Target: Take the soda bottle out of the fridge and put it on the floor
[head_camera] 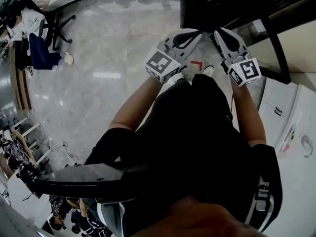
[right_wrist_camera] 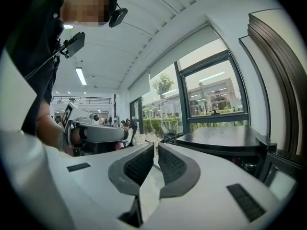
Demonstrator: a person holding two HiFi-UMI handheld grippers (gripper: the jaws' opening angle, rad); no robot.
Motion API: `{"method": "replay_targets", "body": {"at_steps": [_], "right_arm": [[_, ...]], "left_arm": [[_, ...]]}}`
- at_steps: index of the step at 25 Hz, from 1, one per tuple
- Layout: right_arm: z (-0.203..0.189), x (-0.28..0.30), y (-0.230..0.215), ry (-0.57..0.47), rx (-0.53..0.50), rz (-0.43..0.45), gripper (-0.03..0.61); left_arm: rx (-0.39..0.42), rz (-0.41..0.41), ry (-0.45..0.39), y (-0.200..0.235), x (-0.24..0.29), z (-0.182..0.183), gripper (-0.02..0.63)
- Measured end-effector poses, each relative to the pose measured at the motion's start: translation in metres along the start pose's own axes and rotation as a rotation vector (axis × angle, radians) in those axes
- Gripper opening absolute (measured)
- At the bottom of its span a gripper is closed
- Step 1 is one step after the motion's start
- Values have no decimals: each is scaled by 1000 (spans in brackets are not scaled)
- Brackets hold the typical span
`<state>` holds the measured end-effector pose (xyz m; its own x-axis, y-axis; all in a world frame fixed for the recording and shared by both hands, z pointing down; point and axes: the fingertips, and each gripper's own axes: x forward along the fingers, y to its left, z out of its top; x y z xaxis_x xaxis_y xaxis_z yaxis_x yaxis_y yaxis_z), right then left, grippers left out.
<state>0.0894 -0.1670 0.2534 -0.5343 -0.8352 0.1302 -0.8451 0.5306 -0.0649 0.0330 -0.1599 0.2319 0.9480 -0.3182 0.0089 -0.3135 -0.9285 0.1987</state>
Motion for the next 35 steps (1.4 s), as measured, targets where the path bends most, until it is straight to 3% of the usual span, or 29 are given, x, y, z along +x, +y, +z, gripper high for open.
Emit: {"method": "replay_targets", "body": {"at_steps": [9, 15, 22, 29, 35], "right_arm": [[-58, 53, -101, 62, 8, -37, 22], [-128, 108, -177, 124, 60, -85, 117], [-193, 159, -239, 155, 83, -175, 238], [-262, 186, -277, 178, 118, -258, 295], [-281, 205, -288, 181, 63, -298, 309]], "left_arm": [[56, 80, -34, 53, 71, -36, 5], [63, 133, 29, 94, 120, -83, 5], [-3, 227, 38, 145, 152, -126, 5], [-47, 282, 30, 168, 155, -167, 5], [-69, 299, 31, 166, 152, -186, 5]]}}
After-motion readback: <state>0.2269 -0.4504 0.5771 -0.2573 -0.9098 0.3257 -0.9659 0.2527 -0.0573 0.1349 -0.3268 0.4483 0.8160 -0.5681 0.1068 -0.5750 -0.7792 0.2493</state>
